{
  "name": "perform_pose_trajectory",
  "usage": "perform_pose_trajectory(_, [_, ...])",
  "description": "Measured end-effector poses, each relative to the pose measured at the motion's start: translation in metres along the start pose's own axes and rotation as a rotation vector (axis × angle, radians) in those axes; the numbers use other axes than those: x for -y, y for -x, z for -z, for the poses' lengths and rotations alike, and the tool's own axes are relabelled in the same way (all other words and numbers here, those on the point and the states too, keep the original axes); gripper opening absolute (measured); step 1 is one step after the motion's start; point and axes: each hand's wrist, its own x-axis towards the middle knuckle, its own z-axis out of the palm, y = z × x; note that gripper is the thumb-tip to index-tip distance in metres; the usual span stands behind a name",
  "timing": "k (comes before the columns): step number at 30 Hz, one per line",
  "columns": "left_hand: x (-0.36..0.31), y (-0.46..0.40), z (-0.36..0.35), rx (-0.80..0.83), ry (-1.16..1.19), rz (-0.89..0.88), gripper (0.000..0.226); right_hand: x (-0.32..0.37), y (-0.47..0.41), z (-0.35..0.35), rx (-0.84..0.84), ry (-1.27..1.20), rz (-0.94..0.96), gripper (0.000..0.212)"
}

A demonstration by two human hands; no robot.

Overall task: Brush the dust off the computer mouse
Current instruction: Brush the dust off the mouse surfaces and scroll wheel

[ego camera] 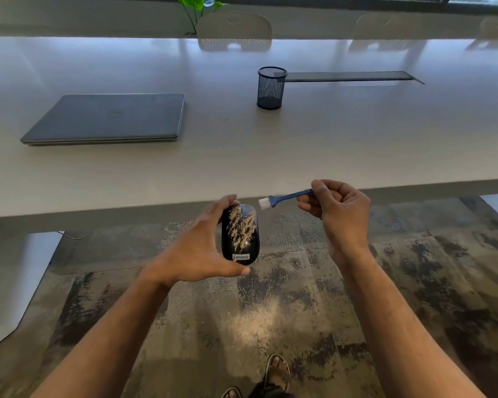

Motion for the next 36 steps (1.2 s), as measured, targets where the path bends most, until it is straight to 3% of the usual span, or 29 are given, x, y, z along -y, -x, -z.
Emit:
perform_pose_trajectory(18, [0.002,0.014,-0.037,0.009,-0.005,0.085,0.124,-0.019,0.006,0.007,0.028,0.352,0.055,0.008])
perform_pose_trajectory(30, [-0.001,0.002,-0.043,0.029,0.012,0.116,0.124,-0.026,-0.012,0.003,0.025,0.361,0.025,0.013])
perform_pose_trajectory(36, [-0.001,-0.001,-0.047,0.042,0.002,0.118,0.126,-0.018,-0.022,0.012,0.005,0.247,-0.030,0.015])
